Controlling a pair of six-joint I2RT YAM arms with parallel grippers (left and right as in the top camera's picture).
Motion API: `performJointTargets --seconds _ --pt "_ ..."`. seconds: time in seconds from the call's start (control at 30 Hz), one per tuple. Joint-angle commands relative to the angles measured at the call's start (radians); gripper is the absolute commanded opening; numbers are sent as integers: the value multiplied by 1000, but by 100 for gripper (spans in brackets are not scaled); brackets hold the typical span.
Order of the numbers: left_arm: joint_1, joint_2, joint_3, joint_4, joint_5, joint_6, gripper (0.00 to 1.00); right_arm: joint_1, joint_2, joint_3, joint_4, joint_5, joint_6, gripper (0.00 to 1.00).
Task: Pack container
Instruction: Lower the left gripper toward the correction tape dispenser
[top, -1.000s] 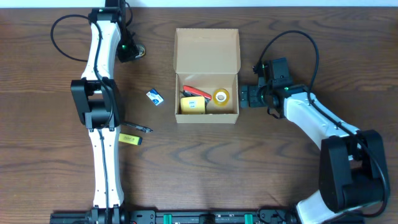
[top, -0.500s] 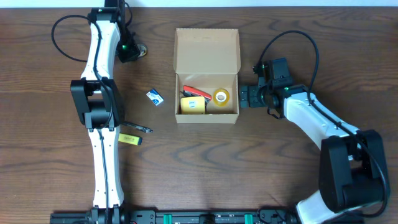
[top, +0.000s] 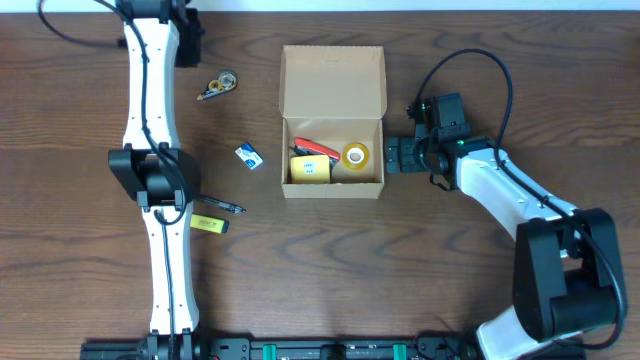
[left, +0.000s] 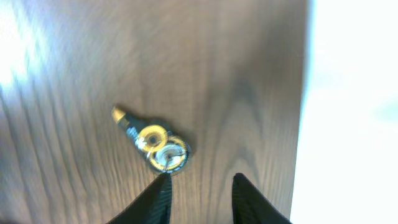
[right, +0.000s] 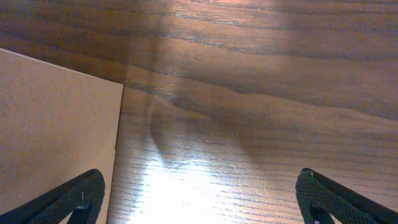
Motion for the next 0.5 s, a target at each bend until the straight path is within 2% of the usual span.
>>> performJointTargets --seconds 0.0,0.1,0.2,0.27,0.4,0.47 --pt "10 16 96 -7 -49 469 35 -3 9 -2 -1 0 -14 99" --pt "28 16 148 -14 71 875 36 -3 9 -2 -1 0 -14 99" --pt "48 16 156 -51 229 1181 40 -3 9 -2 -1 0 -14 99" --pt "55 16 156 -80 280 1319 41 -3 9 -2 -1 0 -14 99" --pt "48 16 156 -132 286 1611 41 -3 9 -2 -1 0 -14 99" --pt "38 16 156 -146 287 1718 47 -3 9 -2 -1 0 -14 99"
